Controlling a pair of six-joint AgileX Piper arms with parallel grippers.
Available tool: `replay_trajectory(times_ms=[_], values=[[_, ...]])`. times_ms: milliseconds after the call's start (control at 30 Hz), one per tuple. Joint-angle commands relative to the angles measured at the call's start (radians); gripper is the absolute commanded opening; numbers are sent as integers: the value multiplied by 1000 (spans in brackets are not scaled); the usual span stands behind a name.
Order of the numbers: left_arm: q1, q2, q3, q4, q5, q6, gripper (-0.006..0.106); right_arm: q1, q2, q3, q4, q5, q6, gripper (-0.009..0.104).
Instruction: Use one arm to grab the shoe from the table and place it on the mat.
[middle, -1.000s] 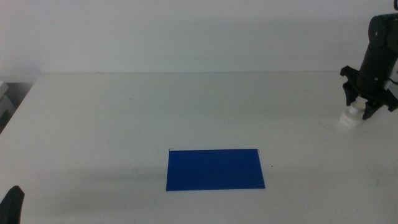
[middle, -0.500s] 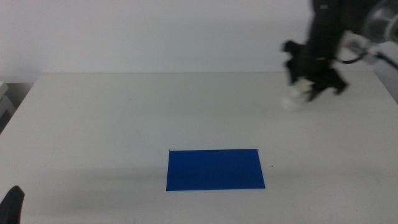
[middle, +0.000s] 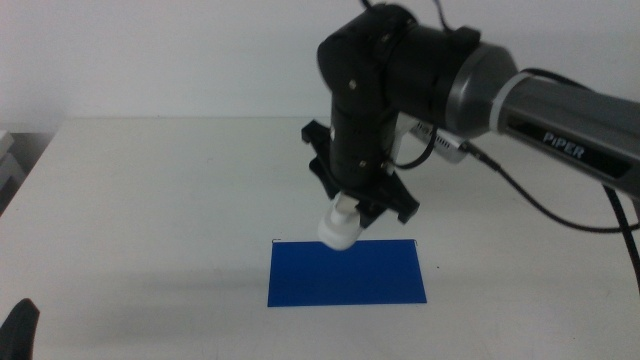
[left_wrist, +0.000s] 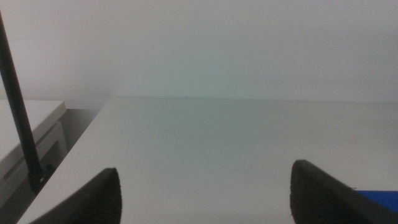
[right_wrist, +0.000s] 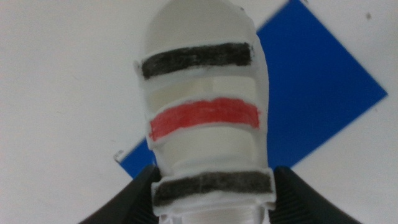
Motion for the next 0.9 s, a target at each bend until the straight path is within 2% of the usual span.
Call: replay_trajectory(times_ms=[0,133,367,467,633,767,867], values=[[-3,-14,8,0,-79,-6,92,9,-66,-2,-31,63,26,-1],[-3,-14,8,0,-79,-6,92,9,-64,30,1,63,32,-3],[-3,-14,8,0,-79,-6,92,9,-57,64,-34,62,52,-4],[-3,-14,8,0,-79,-6,92,9,-57,64,-57,62,-16,-4],[-3,-14,8,0,-79,-6,92,9,-57,64,-75,61,-367,-4],[-3,-14,8,0,-79,-6,92,9,-57,64,-75,61,-810,-4],[-3,-14,8,0,-79,-6,92,9,-57,64,-104,58,-1208,-4]])
